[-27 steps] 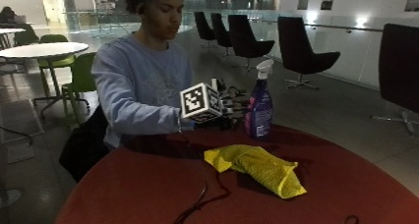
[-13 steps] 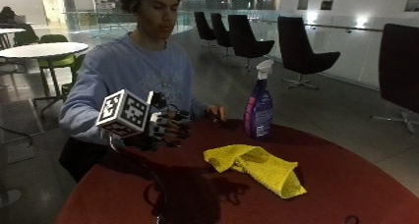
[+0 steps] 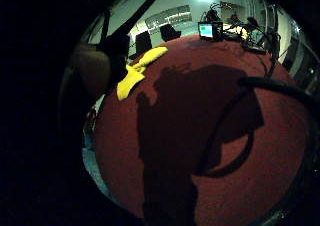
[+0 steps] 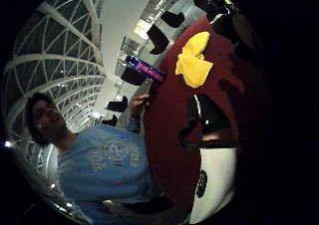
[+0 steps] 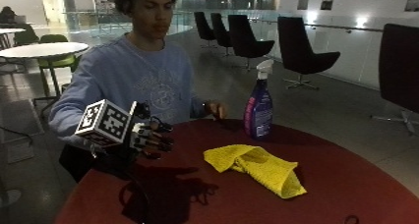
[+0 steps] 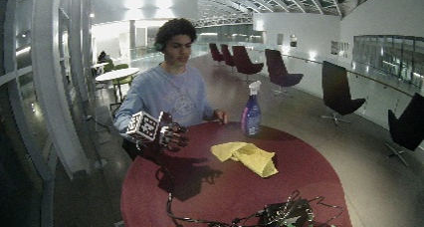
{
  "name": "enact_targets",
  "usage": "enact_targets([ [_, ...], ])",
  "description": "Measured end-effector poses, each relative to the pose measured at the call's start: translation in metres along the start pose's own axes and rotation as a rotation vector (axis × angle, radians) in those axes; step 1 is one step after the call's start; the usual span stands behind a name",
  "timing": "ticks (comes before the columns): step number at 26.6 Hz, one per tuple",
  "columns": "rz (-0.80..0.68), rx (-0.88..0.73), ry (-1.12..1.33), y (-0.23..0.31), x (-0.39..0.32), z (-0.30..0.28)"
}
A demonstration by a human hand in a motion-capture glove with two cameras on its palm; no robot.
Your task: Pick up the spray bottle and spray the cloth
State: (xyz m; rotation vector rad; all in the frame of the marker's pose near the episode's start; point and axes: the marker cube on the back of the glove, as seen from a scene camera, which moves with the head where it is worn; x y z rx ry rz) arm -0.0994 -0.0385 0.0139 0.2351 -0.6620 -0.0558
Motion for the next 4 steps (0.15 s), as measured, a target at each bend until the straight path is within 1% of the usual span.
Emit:
enact_targets([
  [4, -0.006, -0.017, 0.005, 0.001, 0.0002, 0.0066],
])
